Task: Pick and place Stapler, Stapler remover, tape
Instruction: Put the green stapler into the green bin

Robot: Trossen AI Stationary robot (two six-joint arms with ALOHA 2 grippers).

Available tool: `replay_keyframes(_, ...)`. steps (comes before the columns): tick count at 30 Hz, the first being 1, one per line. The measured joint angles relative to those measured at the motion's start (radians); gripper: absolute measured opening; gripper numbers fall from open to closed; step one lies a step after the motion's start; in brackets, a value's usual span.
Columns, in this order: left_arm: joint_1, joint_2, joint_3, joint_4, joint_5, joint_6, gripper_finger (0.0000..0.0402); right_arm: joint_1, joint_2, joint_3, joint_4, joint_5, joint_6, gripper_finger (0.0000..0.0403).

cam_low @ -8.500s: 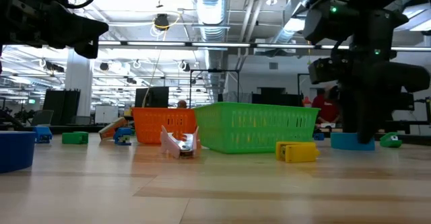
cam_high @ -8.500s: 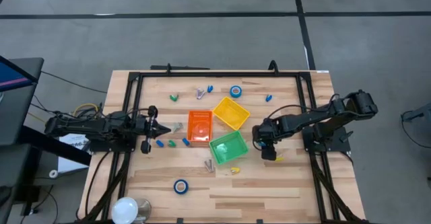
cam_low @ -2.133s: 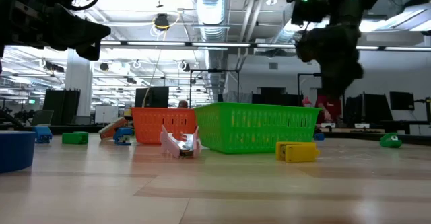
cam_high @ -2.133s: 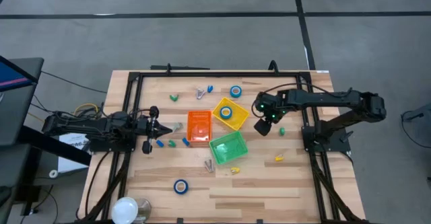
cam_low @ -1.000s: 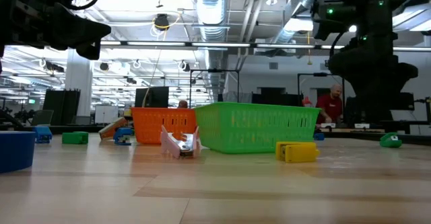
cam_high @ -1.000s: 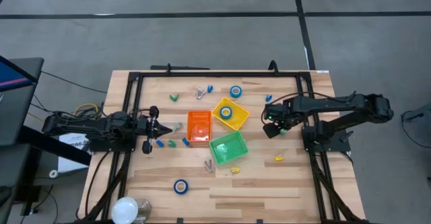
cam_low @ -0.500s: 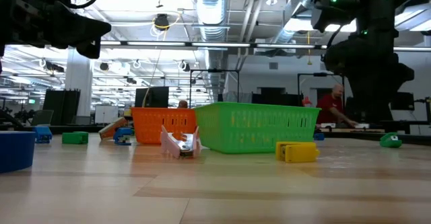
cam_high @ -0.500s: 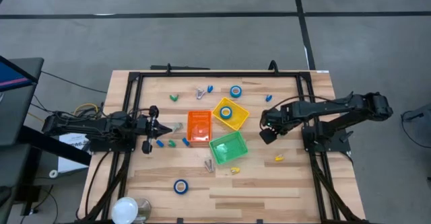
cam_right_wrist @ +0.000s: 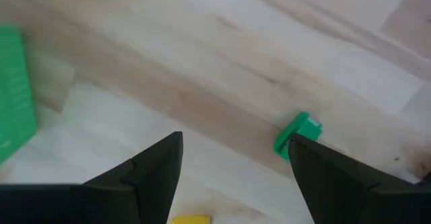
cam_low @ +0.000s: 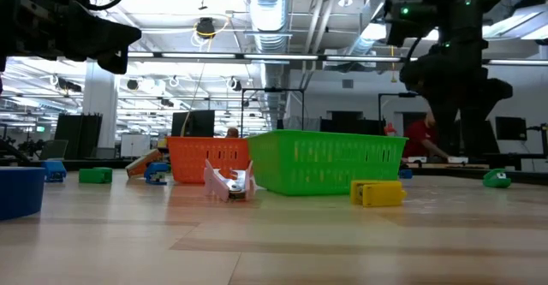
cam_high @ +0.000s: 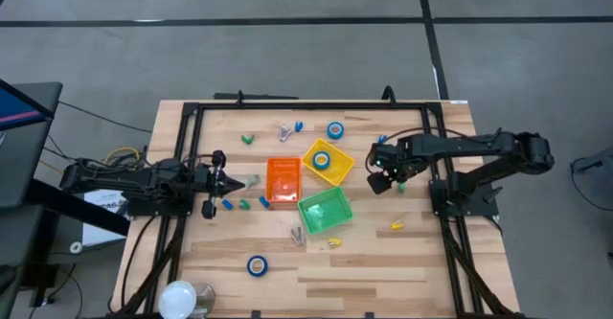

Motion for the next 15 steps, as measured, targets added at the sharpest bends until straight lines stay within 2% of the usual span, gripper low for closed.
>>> replay_keyframes(15, 0.000, 0.000, 0.000, 0.009, 0.000, 0.000, 0.0004, -0.076, 0.095, -0.034, -0.050, -0.059, -0.001, 0.0260)
